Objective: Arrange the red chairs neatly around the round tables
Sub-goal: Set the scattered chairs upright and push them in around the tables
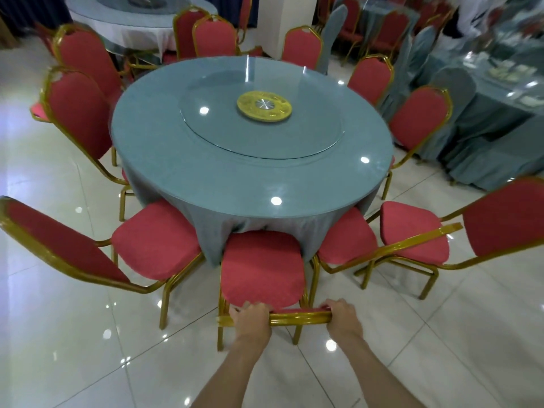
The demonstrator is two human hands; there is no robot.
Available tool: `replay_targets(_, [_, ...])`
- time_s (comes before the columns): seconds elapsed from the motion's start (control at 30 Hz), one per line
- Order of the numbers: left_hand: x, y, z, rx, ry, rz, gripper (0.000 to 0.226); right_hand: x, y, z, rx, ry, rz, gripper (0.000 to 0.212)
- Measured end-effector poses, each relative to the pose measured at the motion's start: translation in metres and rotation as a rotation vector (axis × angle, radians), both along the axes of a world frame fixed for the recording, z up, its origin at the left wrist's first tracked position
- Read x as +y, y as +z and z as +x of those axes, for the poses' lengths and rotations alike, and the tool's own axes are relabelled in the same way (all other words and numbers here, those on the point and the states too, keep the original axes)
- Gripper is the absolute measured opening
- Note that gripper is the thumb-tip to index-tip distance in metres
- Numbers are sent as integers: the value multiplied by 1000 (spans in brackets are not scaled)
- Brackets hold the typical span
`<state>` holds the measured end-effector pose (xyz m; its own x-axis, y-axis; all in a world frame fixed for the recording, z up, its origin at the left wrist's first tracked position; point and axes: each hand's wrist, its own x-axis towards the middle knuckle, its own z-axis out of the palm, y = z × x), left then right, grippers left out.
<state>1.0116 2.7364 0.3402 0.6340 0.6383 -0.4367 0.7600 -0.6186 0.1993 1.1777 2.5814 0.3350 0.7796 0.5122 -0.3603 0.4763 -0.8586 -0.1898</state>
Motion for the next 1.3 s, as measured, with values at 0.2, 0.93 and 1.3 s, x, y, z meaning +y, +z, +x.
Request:
replay_targets(0.2, [12,-6,6,-20,-23,-23,48,5,8,-16,79,-62,119,35])
replay_targets(0.93, [-44,23,52,-327,-166,-167,29,-97,33,31,537,-213,834,28])
replay_targets(1.3, [-153,60,157,-654,51,-251,22,-209,69,141,564,-381,1026,22])
